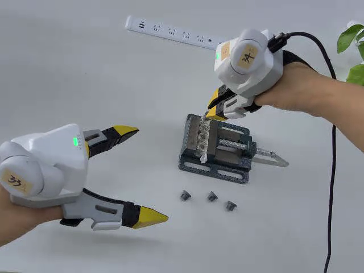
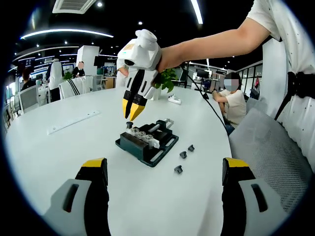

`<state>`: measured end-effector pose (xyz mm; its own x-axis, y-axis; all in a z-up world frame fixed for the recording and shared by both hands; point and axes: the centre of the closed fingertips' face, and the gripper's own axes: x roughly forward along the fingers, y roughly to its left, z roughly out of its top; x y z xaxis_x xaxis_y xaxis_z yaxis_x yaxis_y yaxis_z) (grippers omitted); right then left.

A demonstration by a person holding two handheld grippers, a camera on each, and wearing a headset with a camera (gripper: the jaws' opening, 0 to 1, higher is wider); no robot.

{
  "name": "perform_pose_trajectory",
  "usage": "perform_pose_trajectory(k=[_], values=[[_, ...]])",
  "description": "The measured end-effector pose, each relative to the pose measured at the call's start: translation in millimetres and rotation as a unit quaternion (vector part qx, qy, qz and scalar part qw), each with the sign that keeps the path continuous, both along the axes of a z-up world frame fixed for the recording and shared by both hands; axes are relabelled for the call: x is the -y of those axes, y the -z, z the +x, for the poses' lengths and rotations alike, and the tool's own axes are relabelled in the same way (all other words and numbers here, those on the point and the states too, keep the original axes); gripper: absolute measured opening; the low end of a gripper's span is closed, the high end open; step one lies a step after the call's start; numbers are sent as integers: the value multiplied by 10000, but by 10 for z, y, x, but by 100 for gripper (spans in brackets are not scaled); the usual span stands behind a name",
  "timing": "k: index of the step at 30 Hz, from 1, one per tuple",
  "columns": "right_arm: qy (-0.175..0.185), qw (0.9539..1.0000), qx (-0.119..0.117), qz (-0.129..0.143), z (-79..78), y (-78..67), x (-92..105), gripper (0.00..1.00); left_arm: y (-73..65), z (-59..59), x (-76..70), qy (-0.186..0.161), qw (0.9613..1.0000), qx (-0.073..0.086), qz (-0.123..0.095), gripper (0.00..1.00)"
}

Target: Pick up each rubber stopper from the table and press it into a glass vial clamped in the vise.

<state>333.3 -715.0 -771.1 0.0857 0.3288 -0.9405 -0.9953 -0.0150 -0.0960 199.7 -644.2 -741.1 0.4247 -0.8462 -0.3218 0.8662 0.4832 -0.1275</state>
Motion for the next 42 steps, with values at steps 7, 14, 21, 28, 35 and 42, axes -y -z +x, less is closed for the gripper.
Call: perform_pose_trajectory(k=[7, 14, 21, 28, 35, 42], values=[[23, 10000, -3, 31, 10, 3, 45, 0, 9, -2, 0, 7, 10000, -13, 5, 96], [14, 10000, -86, -12, 10, 42, 57, 0, 13, 14, -9, -9, 10000, -26, 4, 96], [11, 10000, -94, -12, 12, 42, 39, 0, 23, 15, 0, -12, 10000, -47, -6, 96], [-8, 9999, -111, -49, 25, 74, 37, 0, 14, 25, 5, -23, 10000, -43, -27, 96], [-17, 9999, -127, -65, 20, 84, 39, 0, 10, 23, 3, -21, 10000, -42, -33, 95], [32, 9997, -218, -46, 33, 88, 46, 0, 13, 32, 3, -26, 10000, -40, -36, 95]])
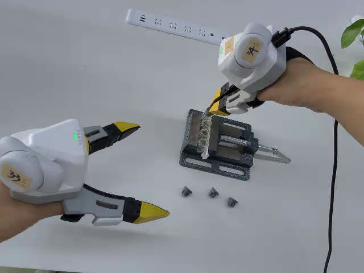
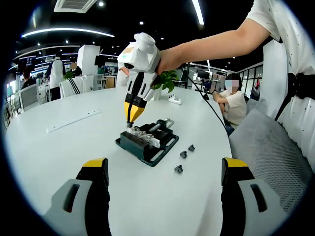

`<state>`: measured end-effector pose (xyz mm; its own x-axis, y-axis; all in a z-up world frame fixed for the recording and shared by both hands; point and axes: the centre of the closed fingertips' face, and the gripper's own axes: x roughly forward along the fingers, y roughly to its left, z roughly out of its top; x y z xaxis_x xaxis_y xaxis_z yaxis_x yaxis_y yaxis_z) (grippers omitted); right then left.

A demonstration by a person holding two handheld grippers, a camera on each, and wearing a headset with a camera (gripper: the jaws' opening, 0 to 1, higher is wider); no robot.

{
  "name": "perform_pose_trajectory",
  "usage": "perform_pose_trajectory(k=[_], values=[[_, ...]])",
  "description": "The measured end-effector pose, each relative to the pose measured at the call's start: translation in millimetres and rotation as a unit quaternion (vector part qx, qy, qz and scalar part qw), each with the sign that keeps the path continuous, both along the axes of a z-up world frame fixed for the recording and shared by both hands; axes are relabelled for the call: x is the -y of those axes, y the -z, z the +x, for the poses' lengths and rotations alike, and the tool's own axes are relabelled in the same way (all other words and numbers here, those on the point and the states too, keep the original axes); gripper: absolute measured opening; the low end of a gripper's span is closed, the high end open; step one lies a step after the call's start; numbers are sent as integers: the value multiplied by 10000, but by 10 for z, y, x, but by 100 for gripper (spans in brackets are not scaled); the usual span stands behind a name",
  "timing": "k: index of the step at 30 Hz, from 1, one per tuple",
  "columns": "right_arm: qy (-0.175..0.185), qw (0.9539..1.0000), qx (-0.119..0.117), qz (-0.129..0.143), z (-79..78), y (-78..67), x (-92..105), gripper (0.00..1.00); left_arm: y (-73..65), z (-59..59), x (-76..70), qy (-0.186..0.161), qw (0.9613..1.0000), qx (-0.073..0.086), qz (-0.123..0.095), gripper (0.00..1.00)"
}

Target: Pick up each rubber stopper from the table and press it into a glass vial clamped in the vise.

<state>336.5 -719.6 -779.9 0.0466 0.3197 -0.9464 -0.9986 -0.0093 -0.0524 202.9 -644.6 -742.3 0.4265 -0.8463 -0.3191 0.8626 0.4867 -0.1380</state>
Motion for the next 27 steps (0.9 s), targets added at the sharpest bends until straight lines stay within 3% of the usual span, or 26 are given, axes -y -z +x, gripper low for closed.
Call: perform_pose_trajectory(k=[27], values=[[13, 9997, -75, -233, -3, 29, 12, 0, 0, 28, -20, -43, 10000, 8, -48, 95]])
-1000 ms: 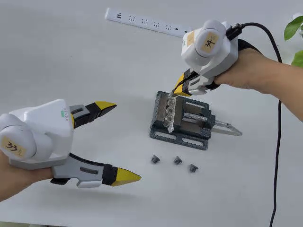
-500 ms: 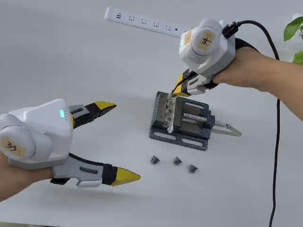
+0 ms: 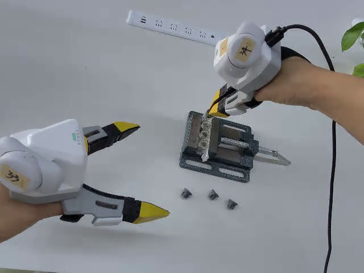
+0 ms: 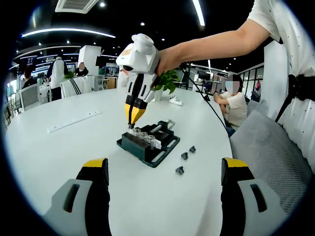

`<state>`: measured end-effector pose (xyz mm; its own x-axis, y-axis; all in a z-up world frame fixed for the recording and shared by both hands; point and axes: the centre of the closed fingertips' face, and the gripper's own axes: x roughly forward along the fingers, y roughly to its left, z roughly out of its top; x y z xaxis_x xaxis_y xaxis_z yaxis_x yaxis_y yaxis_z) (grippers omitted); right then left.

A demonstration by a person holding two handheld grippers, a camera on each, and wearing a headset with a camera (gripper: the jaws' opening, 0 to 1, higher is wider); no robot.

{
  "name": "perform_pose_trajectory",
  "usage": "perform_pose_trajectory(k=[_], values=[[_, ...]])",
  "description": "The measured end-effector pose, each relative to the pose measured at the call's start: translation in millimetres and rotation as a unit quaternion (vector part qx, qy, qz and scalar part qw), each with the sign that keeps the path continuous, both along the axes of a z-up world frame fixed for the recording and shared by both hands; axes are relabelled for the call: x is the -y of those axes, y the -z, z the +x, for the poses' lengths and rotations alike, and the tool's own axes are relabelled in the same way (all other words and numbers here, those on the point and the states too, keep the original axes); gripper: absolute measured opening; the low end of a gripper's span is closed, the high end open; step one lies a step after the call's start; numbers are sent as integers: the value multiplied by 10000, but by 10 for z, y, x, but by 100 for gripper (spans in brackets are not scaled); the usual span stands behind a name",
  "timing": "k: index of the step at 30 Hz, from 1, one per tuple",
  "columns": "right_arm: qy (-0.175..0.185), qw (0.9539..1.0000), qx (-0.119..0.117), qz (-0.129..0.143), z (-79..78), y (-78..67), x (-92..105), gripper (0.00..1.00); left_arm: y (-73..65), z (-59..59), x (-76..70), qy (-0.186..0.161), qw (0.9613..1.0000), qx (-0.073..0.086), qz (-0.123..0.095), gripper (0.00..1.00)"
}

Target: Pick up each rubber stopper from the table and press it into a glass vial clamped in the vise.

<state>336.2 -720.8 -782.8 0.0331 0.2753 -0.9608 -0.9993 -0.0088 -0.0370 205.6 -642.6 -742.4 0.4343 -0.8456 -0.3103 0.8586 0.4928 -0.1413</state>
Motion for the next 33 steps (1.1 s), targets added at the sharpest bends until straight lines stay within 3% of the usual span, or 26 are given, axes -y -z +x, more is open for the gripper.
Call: perform_pose_trajectory(k=[12, 33], values=[[-17, 9999, -66, -92, 6, 2, -4, 0, -7, 12, 10, -14, 10000, -3, -31, 94], [-89, 9998, 58, -145, -25, 22, -36, 0, -29, 9, 10, -41, 10000, 21, -54, 93]])
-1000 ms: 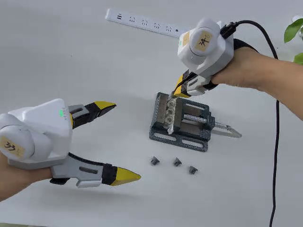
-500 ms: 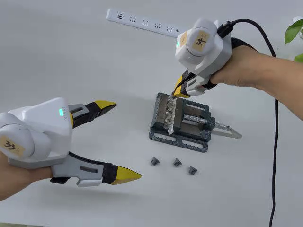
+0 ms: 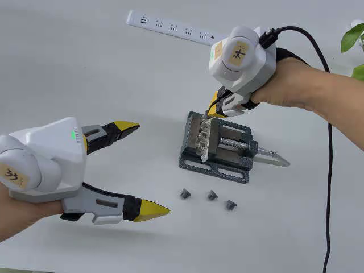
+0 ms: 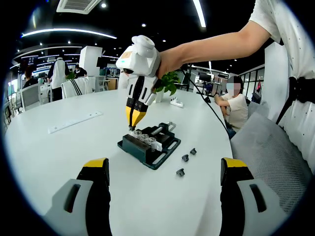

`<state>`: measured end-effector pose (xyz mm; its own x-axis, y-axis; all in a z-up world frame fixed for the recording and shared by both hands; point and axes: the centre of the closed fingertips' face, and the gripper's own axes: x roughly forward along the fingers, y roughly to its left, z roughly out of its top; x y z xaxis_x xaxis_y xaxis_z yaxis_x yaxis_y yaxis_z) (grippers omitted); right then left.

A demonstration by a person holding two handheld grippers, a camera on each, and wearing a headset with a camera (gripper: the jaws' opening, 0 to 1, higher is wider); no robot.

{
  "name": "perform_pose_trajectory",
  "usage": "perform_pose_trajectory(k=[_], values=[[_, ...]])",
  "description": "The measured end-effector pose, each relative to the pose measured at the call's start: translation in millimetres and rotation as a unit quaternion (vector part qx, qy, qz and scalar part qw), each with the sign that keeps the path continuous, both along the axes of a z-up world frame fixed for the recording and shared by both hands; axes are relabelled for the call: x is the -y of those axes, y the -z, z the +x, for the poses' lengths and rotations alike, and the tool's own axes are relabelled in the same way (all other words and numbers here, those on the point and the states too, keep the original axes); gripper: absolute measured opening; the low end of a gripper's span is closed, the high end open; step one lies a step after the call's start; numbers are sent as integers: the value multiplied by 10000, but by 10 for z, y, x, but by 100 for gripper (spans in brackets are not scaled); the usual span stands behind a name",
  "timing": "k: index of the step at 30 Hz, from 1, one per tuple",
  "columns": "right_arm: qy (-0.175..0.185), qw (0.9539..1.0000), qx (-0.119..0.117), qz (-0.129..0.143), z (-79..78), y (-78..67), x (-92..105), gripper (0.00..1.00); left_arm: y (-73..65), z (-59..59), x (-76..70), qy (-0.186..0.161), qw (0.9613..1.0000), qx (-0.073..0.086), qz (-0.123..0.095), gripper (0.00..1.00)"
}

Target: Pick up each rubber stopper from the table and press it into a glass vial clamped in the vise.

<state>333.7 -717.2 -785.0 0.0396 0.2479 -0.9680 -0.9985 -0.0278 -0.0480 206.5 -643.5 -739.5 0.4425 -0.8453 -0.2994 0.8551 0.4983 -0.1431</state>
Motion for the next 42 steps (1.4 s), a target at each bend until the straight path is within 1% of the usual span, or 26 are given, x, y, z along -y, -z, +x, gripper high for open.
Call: perform_pose_trajectory(k=[5, 7, 9, 12, 13, 14, 16, 25, 33, 40, 42], values=[[10, 10000, -1, 52, -11, -2, 15, 0, -19, -5, 5, -6, 10000, 10, -22, 93], [-49, 9999, 59, 83, -20, -1, 14, 0, -17, -8, 5, -2, 10000, 12, -5, 93], [170, 9996, 21, 232, -10, -4, 11, 0, -16, -15, 9, 14, 10000, 19, 17, 93], [219, 9992, 19, 334, 19, 2, 19, 0, -37, -20, 12, 20, 10000, 26, 14, 93], [337, 9987, -43, 375, 11, -1, 8, 0, -40, -20, 9, 18, 10000, 30, 21, 93], [433, 9983, -65, 388, 15, -4, 2, 0, -41, -20, 6, 17, 10000, 30, 27, 93], [359, 9986, -48, 387, 33, 7, 5, 0, -45, -18, -6, 7, 10000, 29, 46, 93], [531, 9974, -59, 485, 36, -21, 18, 0, -70, -2, -15, -29, 10000, 49, 51, 93], [580, 9968, -48, 554, 38, -44, 18, 0, -69, 3, -27, -43, 9999, 51, 75, 93], [578, 9968, -33, 549, 33, -45, 27, 1, -72, 7, -50, -66, 9999, 57, 83, 93], [577, 9968, -22, 549, 8, -54, 36, 2, -69, 2, -54, -58, 9999, 58, 89, 93]])
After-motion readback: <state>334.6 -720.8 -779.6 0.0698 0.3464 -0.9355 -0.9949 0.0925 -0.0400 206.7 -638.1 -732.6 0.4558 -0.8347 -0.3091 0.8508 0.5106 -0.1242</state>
